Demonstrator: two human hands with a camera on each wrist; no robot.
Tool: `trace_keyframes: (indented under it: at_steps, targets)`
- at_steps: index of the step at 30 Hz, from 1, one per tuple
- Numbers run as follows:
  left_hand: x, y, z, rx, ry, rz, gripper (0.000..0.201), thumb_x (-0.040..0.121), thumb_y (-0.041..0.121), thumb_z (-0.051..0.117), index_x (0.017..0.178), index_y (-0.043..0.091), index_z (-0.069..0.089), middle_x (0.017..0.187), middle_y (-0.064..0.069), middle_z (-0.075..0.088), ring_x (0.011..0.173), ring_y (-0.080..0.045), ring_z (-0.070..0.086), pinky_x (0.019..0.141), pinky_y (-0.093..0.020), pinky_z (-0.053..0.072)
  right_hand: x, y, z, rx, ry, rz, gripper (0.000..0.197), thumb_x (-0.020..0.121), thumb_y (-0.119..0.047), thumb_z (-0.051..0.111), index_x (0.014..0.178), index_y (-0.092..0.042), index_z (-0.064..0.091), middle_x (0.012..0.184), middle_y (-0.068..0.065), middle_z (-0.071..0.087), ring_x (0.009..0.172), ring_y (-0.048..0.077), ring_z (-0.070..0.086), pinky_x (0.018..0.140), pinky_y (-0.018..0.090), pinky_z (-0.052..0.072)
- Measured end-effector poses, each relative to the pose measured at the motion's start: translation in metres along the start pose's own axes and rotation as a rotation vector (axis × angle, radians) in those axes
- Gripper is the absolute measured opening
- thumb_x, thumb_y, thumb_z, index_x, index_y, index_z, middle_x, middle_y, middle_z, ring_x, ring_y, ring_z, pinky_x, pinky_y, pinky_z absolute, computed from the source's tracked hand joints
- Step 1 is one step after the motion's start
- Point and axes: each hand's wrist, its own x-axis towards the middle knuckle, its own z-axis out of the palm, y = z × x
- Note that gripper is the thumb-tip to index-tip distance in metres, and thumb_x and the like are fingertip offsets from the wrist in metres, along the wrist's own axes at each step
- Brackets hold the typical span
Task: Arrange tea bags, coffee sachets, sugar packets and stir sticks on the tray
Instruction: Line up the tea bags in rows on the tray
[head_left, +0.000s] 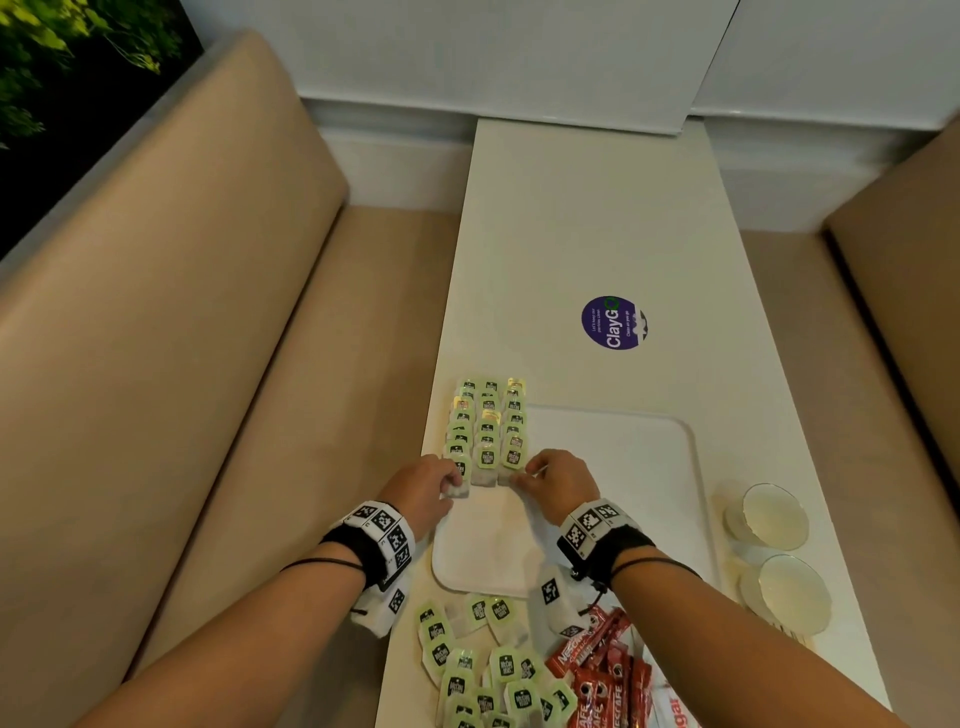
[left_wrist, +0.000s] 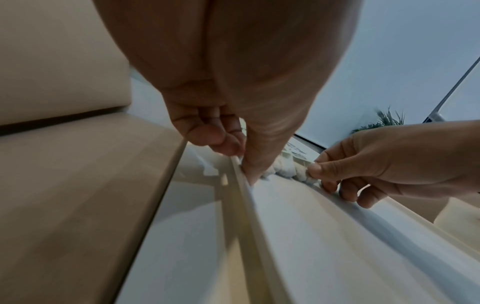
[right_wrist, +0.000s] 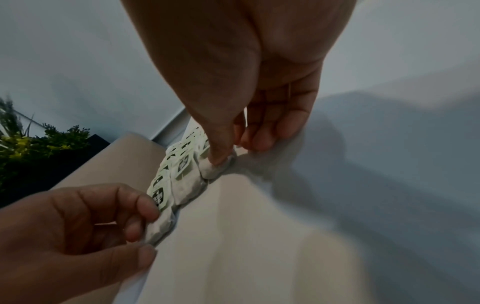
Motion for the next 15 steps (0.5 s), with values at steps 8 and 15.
trace_keyframes:
  at_steps: [8, 15]
  targets:
    - [0.001, 0.0, 0.002, -0.08, 0.032, -0.018, 0.022, 0.082, -0.004, 0.065, 0.095, 0.014, 0.069, 0.083, 0.003, 0.057, 0.069, -0.009, 0.05, 0.067, -0.02, 0.041, 0.011, -0.005, -0.004, -0.025, -0.034, -0.022, 0.03, 0.084, -0.043, 0.076, 0.088, -0.014, 0.069, 0.083, 0.0, 0.068, 0.074, 0.017, 0.062, 0.069, 0.032, 0.052]
    - [-0.017, -0.002, 0.001, -0.128, 0.025, -0.044, 0.019, 0.084, 0.012, 0.074, 0.093, 0.022, 0.061, 0.081, 0.005, 0.06, 0.067, -0.009, 0.052, 0.07, -0.029, 0.05, -0.005, -0.003, -0.012, -0.028, -0.029, -0.114, 0.026, 0.087, -0.042, 0.074, 0.083, -0.019, 0.066, 0.077, -0.005, 0.066, 0.072, 0.012, 0.061, 0.06, 0.025, 0.045]
